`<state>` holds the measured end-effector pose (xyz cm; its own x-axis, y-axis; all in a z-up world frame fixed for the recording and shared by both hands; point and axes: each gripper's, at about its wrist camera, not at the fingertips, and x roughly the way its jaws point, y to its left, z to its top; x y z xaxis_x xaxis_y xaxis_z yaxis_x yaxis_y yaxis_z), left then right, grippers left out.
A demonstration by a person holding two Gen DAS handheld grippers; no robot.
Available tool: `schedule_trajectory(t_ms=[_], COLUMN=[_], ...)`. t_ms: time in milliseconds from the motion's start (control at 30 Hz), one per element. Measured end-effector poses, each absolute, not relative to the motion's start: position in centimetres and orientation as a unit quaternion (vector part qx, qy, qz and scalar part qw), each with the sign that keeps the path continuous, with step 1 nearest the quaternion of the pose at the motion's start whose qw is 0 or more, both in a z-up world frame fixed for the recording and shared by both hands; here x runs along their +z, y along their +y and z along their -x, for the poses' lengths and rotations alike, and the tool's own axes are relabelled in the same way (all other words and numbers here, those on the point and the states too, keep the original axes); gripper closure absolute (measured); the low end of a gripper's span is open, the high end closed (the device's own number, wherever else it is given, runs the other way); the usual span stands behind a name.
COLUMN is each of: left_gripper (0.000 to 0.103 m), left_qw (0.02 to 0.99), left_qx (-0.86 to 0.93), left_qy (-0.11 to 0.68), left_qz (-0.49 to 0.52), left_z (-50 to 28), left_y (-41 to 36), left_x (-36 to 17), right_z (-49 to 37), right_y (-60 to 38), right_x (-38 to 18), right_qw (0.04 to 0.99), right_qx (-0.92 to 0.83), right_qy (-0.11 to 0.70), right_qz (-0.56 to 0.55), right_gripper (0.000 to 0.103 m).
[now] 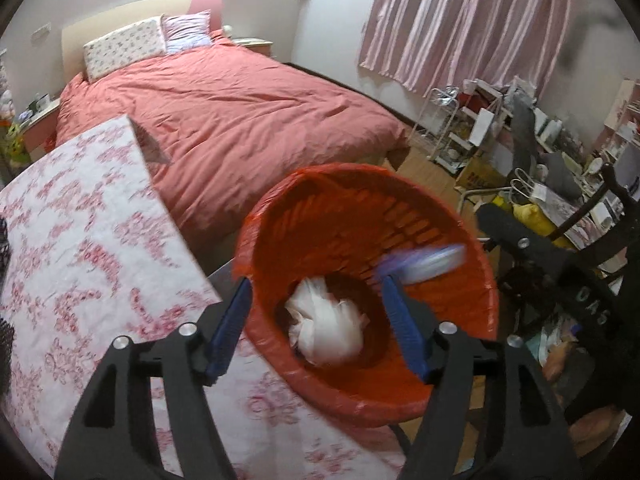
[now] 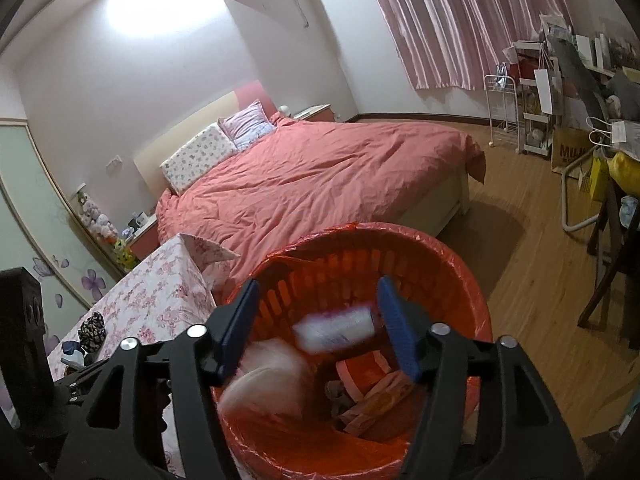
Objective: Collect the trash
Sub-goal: 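Open both tools over the orange basket to drop the tissues, then grasp the plaid scrunchie with the left tool while the right tool grasps the blue wrapper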
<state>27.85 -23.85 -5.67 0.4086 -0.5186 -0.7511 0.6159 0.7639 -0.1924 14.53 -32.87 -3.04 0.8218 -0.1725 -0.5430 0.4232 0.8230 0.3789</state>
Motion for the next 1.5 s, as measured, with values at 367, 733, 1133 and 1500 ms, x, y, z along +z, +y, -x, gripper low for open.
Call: schedule_trajectory(t_ms=[367, 733, 1133, 1500], left_gripper=[0.027, 0.026, 0.028, 0.048], left_qw=[0.869, 0.900, 0.915, 0.903], left_qx=[-0.267, -0.160, -0.008, -0.019], left_qy=[0.409, 0.403, 0.403, 0.428], left_qz=[-0.075, -0.042, 0.021, 0.010], left_z=[-27.4, -27.8, -29.7, -32.2], left_y=[-17.2, -5.2, 9.7, 9.0], left_x=[-5.4, -4.4, -4.2, -6.3], right_z=[-15.1, -16.1, -17.9, -19.0], right_y=[-31.3, -26.2, -18.8, -14.9], right_x=[-2.0, -1.5, -2.2, -2.8], right_qw=[0.925, 0.933, 0.929, 0.922], right_qx=[-0.154, -0.105, -0.039, -0.014], right_qy=[0.263, 0.290, 0.338, 0.368], right_qz=[-0.227, -0.188, -0.144, -0.116], right_gripper=[0.039, 0.039, 0.039, 0.039])
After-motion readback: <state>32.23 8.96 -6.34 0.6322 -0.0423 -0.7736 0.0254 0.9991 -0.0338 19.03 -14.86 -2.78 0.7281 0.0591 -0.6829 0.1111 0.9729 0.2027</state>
